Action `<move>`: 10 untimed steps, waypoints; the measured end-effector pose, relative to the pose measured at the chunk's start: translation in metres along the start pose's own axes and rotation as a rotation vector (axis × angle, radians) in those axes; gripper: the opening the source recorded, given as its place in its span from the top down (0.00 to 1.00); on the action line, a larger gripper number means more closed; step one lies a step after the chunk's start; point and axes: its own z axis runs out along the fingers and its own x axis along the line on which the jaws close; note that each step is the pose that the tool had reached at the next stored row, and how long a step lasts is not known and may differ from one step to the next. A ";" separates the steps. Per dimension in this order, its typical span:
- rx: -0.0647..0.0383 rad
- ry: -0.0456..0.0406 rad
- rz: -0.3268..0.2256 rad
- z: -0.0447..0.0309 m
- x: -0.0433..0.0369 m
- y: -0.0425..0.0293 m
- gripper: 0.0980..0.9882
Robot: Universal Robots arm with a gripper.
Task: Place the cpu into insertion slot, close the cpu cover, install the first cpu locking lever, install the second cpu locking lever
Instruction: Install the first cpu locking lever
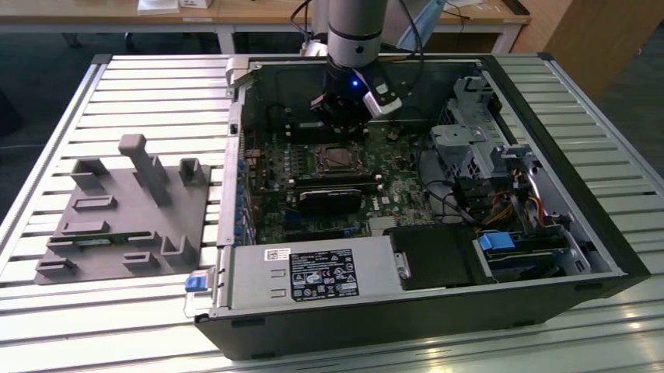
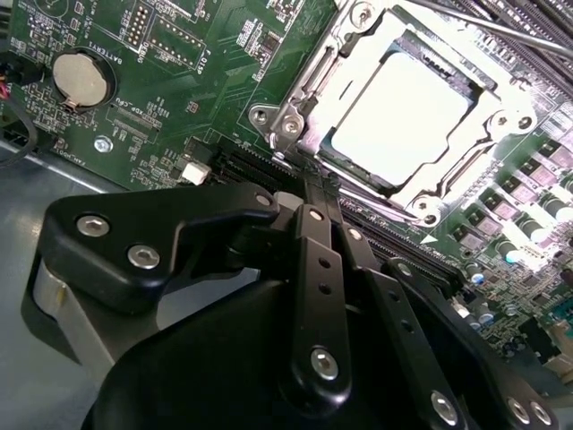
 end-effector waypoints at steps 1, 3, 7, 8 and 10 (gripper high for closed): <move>0.000 0.0002 0.000 -0.0005 0.0000 0.0000 0.99; 0.000 0.0004 0.000 -0.0009 0.0001 -0.0001 0.99; 0.001 0.0005 0.000 -0.0018 0.0001 -0.0001 0.99; 0.001 0.0004 0.000 -0.0018 0.0001 0.0000 0.99; 0.001 0.0003 0.000 -0.0018 0.0000 0.0000 0.99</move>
